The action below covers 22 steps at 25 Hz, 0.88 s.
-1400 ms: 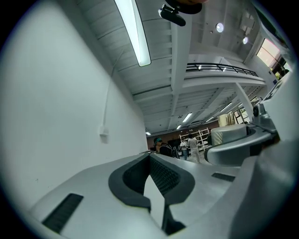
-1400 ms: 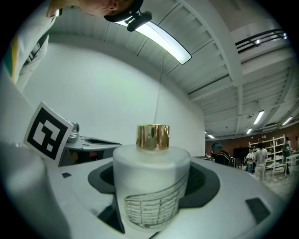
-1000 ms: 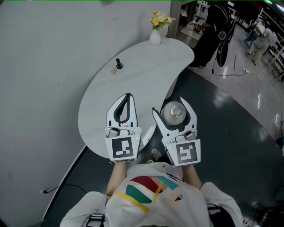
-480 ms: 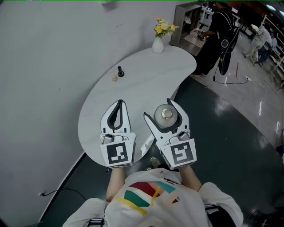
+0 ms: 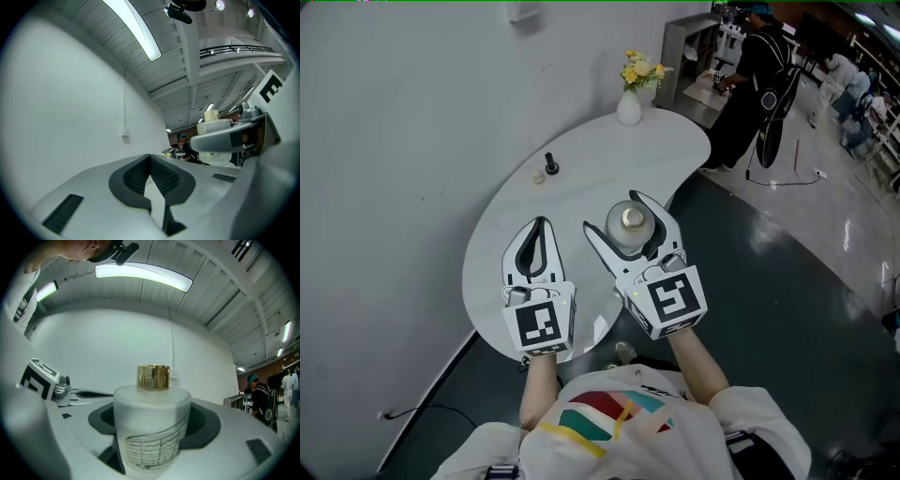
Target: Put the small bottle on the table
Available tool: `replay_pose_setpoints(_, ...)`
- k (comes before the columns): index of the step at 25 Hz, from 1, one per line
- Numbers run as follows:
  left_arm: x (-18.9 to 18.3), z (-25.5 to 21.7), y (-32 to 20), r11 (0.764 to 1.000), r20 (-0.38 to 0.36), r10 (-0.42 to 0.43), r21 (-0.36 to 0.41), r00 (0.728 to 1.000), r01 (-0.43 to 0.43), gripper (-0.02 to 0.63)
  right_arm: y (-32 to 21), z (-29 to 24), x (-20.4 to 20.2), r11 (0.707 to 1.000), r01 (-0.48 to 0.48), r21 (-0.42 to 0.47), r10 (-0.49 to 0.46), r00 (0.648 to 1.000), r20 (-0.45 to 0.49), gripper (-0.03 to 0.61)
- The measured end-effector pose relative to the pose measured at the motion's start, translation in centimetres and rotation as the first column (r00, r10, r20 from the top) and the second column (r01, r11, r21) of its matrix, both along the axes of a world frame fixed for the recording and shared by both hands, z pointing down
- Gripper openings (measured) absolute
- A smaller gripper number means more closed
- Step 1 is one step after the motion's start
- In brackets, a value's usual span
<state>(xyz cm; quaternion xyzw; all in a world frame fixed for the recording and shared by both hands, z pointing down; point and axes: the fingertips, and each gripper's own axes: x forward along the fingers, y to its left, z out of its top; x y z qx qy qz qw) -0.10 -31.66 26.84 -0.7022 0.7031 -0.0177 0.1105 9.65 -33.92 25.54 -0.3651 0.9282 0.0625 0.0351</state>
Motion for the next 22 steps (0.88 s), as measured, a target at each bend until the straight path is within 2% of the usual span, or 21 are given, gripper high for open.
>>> replay_pose_setpoints(9, -4.3, 0.8, 0.7, 0.994, 0.018, -0.111, -0.009, 0.994, 0.111, 0.017, -3.0, 1.2, -7.5, 0.984, 0.174, -0.031, -0.175, 0.984, -0.038, 0.348)
replay_pose_setpoints(13, -6.9, 1.8, 1.0, 0.983, 0.017, -0.178, -0.053, 0.984, 0.178, 0.017, -4.3, 1.3, -11.0, 0.973, 0.229, -0.031, -0.231, 0.971, -0.060, 0.348)
replay_pose_setpoints(22, -11.5, 3.6, 1.1, 0.957, -0.002, -0.281, -0.074, 0.960, 0.280, 0.017, -6.8, 3.4, -19.2, 0.937, 0.343, -0.062, -0.347, 0.933, -0.096, 0.348)
